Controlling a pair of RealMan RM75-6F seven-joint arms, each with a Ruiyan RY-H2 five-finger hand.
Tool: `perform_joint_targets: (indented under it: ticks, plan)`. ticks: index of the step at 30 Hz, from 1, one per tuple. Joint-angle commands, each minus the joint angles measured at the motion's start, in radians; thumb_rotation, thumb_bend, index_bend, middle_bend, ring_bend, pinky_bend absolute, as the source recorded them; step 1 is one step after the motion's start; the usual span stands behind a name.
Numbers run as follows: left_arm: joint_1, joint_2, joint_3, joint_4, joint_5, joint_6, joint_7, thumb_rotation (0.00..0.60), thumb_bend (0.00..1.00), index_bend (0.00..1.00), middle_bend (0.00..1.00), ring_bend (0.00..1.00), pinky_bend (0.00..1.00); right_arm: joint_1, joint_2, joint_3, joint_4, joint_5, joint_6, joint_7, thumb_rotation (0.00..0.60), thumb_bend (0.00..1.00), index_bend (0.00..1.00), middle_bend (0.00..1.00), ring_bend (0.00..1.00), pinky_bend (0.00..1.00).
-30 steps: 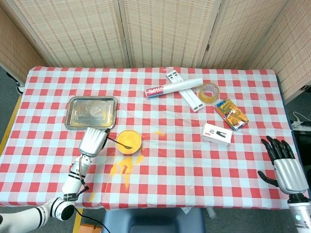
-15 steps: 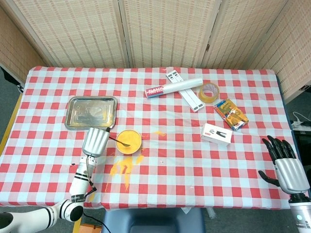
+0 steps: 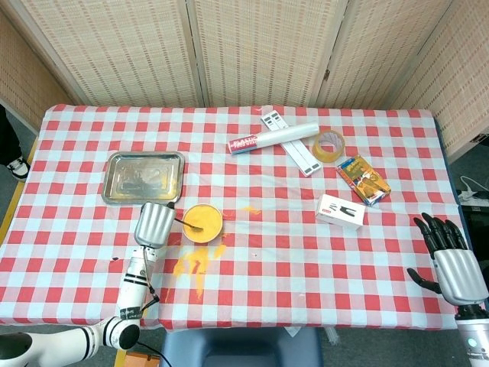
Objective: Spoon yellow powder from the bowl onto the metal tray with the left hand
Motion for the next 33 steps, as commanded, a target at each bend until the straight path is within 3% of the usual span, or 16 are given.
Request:
perform_joint_targets:
  ticks: [1,9,13,25,33]
  plan:
    - [-0.011,-0.01,-0.012,0.019,-0.011,-0.006,-0.003,0.6,0.8,0.93,1.0,1.0,1.0,0.001,-0.001,0.001,0.0,0.002,-0.001,-0.001,0.6,0.12,0.0,0.0,0.0,0.0]
    - [-0.042,-0.041,-0.051,0.106,-0.03,-0.006,-0.044,0.6,0.8,0.93,1.0,1.0,1.0,0.0,-0.001,0.006,0.001,0.009,0.002,-0.003,0.6,0.12,0.0,0.0,0.0,0.0]
    - [-0.042,-0.034,-0.056,0.088,-0.028,0.005,-0.067,0.6,0.8,0.93,1.0,1.0,1.0,0.0,0.0,0.007,0.001,0.012,0.001,-0.002,0.6,0.12,0.0,0.0,0.0,0.0]
    - [0.012,0.046,0.009,-0.126,-0.017,0.064,-0.019,0.6,0.8,0.93,1.0,1.0,1.0,-0.001,0.002,-0.005,-0.005,-0.011,0.004,0.001,0.6,0.12,0.0,0.0,0.0,0.0]
    - [0.017,0.029,0.034,-0.082,-0.031,0.057,0.005,0.6,0.8,0.93,1.0,1.0,1.0,-0.008,0.008,-0.008,-0.007,-0.024,0.021,0.01,0.6,0.12,0.0,0.0,0.0,0.0]
